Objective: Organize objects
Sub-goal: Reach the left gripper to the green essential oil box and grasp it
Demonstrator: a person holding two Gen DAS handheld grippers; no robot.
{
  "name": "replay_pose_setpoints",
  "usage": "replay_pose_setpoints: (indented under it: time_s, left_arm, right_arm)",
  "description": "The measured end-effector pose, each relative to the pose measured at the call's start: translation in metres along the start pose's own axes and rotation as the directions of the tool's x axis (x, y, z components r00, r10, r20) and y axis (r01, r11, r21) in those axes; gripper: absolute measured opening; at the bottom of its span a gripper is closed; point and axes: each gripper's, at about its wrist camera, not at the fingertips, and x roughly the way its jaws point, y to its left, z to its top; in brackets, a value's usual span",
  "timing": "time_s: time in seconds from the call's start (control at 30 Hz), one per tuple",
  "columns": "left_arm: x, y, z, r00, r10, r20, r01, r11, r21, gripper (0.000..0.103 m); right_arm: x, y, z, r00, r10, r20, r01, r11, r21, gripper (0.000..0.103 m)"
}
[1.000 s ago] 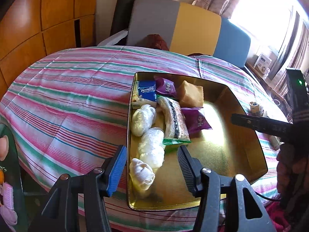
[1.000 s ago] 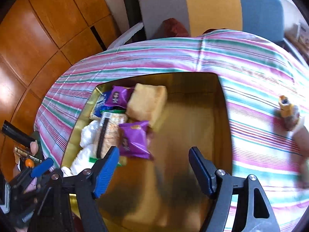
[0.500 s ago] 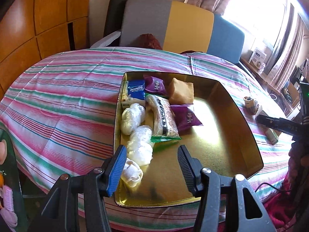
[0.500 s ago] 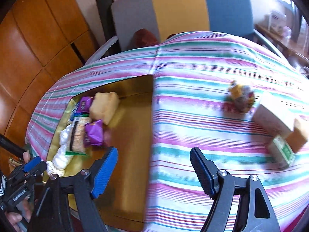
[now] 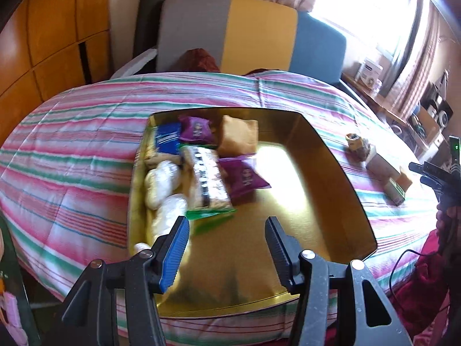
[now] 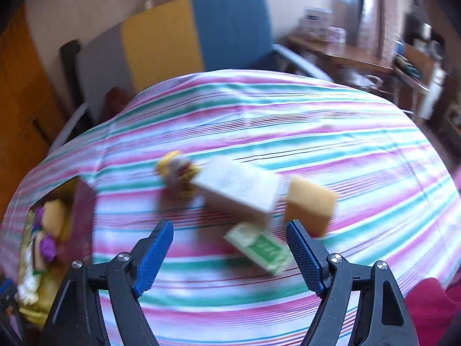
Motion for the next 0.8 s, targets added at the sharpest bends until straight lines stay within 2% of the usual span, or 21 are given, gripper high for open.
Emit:
replay_pose_setpoints:
  time_s: [0.1,0.17,0.23,0.37,0.57,0.63,0.8]
  left_arm:
    - [0.002,-0.020,0.009,0.999,-0.035,-0.006,0.035,0.999,0.040,0.055]
    - [0.004,-0.037,0.015,0.998,-0.060,-0.010,0.060,0.995,0.074,0.055]
    - [0.008,-0.057,0.019,0.996,-0.092,-0.021,0.093,0.990,0.109,0.055]
    - [0.014,-0.099,0.026,0.989,-0.143,-0.043,0.149,0.971,0.189,0.055]
    - [0.025,-0.169,0.030,0.977,-0.195,-0.082,0.211,0.926,0.313,0.055]
    - [0.030,-0.190,0.034,0.969,-0.221,-0.108,0.244,0.911,0.333,0.055]
    - [0.057,-0.240,0.040,0.936,-0.288,-0.204,0.345,0.869,0.354,0.055]
  right_arm:
    - [0.005,-0.042,0.000,0.999,-0.052,0.012,0.050,0.985,0.163,0.081]
    - [0.003,-0.063,0.000,0.998,-0.055,0.022,0.047,0.958,0.284,0.081]
    - [-0.002,-0.074,0.003,0.997,-0.059,0.050,0.039,0.940,0.339,0.081]
    - [-0.007,-0.085,0.001,0.997,-0.046,0.062,0.018,0.917,0.398,0.083]
    - [-0.003,-0.092,-0.004,0.999,-0.016,0.049,-0.008,0.894,0.448,0.085]
    - [-0.003,-0.093,-0.004,0.998,-0.017,0.055,-0.010,0.888,0.460,0.085]
    - [-0.010,-0.105,-0.006,0.996,-0.022,0.087,-0.026,0.861,0.508,0.085]
